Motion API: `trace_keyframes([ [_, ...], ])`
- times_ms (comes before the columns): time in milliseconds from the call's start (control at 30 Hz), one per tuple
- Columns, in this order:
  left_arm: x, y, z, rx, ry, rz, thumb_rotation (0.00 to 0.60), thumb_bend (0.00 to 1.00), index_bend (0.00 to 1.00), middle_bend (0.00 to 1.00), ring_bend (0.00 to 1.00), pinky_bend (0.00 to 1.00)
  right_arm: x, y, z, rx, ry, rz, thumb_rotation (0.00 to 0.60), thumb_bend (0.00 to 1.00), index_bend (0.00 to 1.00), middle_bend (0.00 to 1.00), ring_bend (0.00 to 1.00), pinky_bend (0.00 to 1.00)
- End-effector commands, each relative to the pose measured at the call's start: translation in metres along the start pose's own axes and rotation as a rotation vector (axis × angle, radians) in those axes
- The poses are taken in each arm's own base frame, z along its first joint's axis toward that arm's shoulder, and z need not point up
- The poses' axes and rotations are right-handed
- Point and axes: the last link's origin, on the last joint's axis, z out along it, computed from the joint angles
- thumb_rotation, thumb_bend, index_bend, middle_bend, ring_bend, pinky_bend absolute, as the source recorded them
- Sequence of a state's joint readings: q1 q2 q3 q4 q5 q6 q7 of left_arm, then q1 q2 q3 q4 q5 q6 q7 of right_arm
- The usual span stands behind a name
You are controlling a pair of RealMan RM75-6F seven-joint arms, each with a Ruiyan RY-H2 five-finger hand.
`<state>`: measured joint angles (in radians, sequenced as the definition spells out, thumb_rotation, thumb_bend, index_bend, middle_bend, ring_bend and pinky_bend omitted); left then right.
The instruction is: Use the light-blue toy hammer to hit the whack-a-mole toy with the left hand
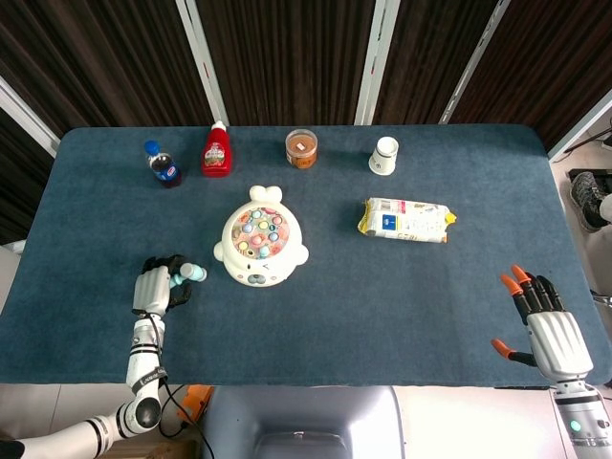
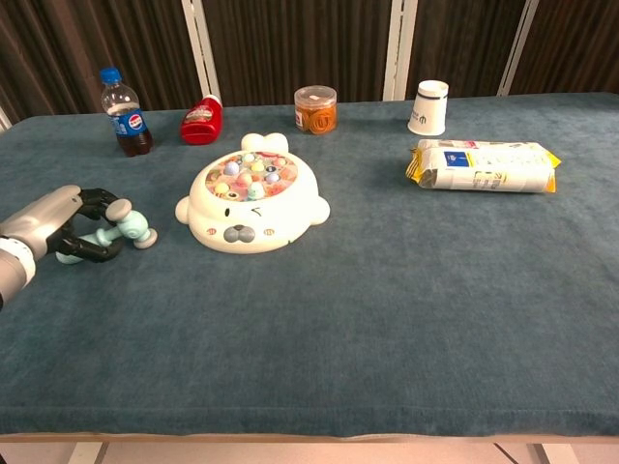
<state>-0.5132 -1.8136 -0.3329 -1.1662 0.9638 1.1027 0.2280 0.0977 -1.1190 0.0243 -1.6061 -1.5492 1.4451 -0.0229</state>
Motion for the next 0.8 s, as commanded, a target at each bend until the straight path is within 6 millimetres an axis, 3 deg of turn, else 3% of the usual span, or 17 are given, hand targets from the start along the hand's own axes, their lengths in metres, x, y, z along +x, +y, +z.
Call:
trace_keyframes([
  [33, 0.0, 0.0014, 0.0002, 0.0, -0.001, -0.002, 0.6, 0.39, 0.28, 0.31, 0.19, 0.12, 0.0001, 0.0001, 0.0, 0.0, 0.0, 0.001, 0.6, 0.18, 0.0, 0.0, 0.0, 0.0],
  [800, -0.0006, 0.0004, 0.0045, 0.029, -0.002, 0.01, 0.6, 0.46, 0.4, 0.42, 0.29, 0.15, 0.0012, 0.0009, -0.0004, 0.001, 0.002, 0.005, 0.6, 0.18, 0.0, 0.0, 0.0, 0.0],
])
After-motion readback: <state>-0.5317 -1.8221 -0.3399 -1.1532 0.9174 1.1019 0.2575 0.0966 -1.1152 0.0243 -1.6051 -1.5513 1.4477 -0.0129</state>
